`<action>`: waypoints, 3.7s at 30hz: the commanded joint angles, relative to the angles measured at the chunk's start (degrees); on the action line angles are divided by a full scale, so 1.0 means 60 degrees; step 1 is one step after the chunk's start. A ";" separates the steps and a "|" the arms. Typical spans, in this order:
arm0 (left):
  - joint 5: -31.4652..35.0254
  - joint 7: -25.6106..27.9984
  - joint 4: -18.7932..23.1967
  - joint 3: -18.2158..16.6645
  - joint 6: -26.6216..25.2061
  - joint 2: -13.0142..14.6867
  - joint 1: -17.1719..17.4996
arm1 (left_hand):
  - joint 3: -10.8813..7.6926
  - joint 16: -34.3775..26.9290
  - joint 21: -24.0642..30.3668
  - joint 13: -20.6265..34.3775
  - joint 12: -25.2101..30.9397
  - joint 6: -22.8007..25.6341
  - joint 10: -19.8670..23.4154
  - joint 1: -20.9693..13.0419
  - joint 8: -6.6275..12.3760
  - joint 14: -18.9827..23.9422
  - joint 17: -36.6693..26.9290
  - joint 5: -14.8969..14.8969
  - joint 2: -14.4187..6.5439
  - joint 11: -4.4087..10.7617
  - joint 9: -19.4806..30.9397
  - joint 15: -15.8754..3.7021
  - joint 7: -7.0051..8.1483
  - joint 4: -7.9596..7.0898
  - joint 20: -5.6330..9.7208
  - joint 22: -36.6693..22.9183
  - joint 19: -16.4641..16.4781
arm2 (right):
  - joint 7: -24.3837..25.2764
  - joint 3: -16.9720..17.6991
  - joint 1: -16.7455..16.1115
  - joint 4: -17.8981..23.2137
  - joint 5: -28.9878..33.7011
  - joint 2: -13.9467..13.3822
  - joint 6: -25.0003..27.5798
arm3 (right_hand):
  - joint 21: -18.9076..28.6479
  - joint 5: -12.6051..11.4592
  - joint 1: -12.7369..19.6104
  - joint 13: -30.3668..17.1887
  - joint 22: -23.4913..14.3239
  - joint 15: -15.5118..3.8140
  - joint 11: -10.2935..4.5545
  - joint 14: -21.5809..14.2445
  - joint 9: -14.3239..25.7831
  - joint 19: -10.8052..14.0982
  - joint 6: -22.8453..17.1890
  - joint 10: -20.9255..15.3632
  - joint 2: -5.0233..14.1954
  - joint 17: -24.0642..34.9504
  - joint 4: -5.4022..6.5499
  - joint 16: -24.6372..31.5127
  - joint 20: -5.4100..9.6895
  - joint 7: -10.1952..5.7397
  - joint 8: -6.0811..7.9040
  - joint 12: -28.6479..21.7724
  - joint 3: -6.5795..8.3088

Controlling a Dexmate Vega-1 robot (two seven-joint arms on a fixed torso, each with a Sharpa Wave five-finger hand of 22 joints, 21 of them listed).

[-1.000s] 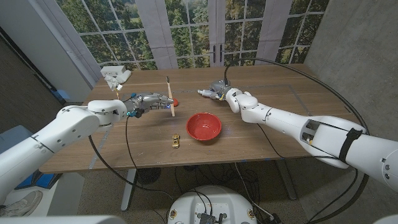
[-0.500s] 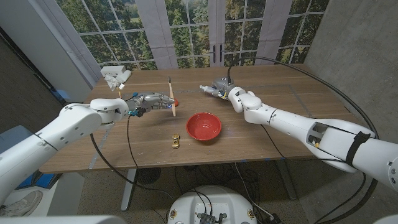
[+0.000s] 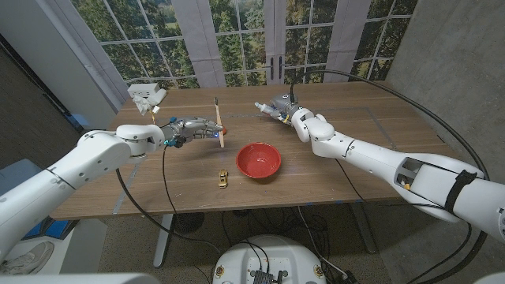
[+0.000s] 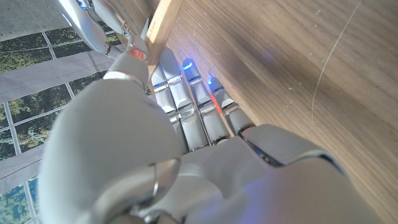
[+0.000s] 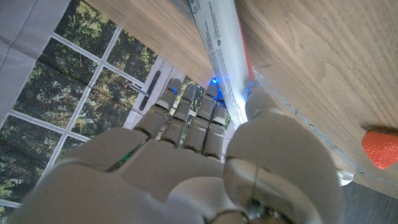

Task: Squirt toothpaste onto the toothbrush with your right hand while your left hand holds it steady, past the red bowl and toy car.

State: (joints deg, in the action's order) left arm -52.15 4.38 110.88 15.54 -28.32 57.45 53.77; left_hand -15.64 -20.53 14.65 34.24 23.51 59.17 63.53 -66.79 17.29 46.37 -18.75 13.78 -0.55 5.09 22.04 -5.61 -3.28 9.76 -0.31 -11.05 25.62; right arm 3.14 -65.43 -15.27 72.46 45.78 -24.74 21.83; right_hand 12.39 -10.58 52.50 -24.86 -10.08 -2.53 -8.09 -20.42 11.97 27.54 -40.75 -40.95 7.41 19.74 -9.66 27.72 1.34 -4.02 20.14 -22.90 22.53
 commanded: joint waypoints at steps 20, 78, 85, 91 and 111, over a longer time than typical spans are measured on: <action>0.0245 -0.0479 -0.0566 0.0299 0.0230 -0.0236 -0.0388 | 0.0015 0.0036 0.0096 0.0034 -0.0025 0.0101 0.0664 -0.1157 -0.0037 0.0102 -0.0028 0.0069 -0.1111 0.0566 0.0062 -0.1336 -0.0015 0.0010 -0.0057 -0.0025 0.0017 | 0.0006 0.0168 -0.0272 0.1075 0.2045 -0.0237 0.1231 | 0.0083 -0.0060 0.0183 -0.0490 -0.0059 -0.1413 -0.0078 -0.0242 0.0216 0.0171 -0.0325 -0.0615 0.0019 0.0368 0.0081 0.0454 0.0003 -0.0004 0.0294 -0.0395 -0.0344; 0.0375 -0.0528 -0.0614 0.0434 -0.0108 -0.0389 -0.0755 | 0.0039 0.0091 0.0118 0.0090 -0.0091 0.0146 0.0692 -0.1165 -0.0143 0.0120 -0.0054 0.0095 -0.1111 0.0554 0.0107 -0.1336 -0.0037 0.0011 -0.0055 -0.0024 0.0012 | -0.1658 -0.0596 0.0052 0.0367 0.3460 0.0182 0.0459 | 0.0115 -0.0106 0.0254 -0.1043 -0.0068 -0.1427 -0.0127 -0.0251 0.0273 0.0266 -0.0160 -0.0390 0.0082 0.0462 0.0131 0.0414 0.0056 -0.0119 0.0339 -0.0518 -0.0493; 0.0276 -0.0420 -0.0465 0.0312 -0.0059 -0.0316 -0.0545 | 0.0041 0.0099 0.0123 0.0103 -0.0100 0.0160 0.0686 -0.1171 -0.0146 0.0120 -0.0058 0.0097 -0.1110 0.0574 0.0128 -0.1342 -0.0051 0.0016 -0.0055 -0.0024 0.0017 | -0.1209 -0.0212 -0.0095 0.0843 0.2730 -0.0243 -0.0412 | 0.0038 -0.0055 0.0382 -0.1031 -0.0062 -0.1141 0.0057 0.0625 0.0206 0.0115 0.1279 0.1336 -0.0269 0.0543 0.0013 0.0162 -0.0105 -0.0126 -0.0240 0.0380 -0.0762; 0.0199 -0.0339 -0.0359 0.0198 0.0033 -0.0260 -0.0344 | 0.0039 0.0106 0.0124 0.0094 -0.0124 0.0156 0.0663 -0.1177 -0.0154 0.0123 -0.0057 0.0101 -0.1113 0.0565 0.0142 -0.1345 -0.0042 0.0017 -0.0055 -0.0024 0.0015 | -0.1355 0.0161 -0.0104 0.0985 0.1836 -0.0431 -0.1365 | -0.0144 -0.0003 0.0812 -0.0861 -0.0046 -0.1016 -0.0085 0.1686 0.0147 -0.0386 0.2140 0.2267 -0.0459 0.0416 -0.0034 -0.0314 -0.0117 -0.0477 -0.0641 0.0967 -0.0829; 0.0055 -0.0209 -0.0352 0.0087 0.0077 -0.0215 -0.0200 | 0.0059 0.0111 0.0134 0.0095 -0.0141 0.0166 0.0708 -0.1183 -0.0193 0.0141 -0.0066 0.0104 -0.1112 0.0571 0.0152 -0.1343 -0.0035 0.0015 -0.0055 -0.0024 0.0022 | -0.1727 0.0062 0.0541 -0.0495 0.1044 0.0200 -0.2263 | -0.0259 0.0061 0.1522 -0.0315 0.0006 -0.0758 -0.0737 0.2844 -0.0011 -0.1424 0.2900 0.3005 -0.0599 -0.0144 0.0029 -0.1064 -0.0391 -0.1398 -0.1241 0.1762 -0.0926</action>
State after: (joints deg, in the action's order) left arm -51.40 2.76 108.77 16.19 -27.64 56.05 52.54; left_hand -15.09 -19.91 15.09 34.64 22.34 59.68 63.84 -67.16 16.13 46.57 -19.02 14.00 -0.92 4.78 22.77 -5.42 -3.37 9.83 -0.31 -11.05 25.62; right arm -6.53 -64.19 -14.33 74.85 54.43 -25.68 11.34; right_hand 10.77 -10.37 60.69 -26.82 -9.91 -2.27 -12.33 -3.70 11.94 19.20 -23.74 -23.37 4.02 18.89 -9.48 21.72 -1.03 -12.33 12.91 -12.63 17.16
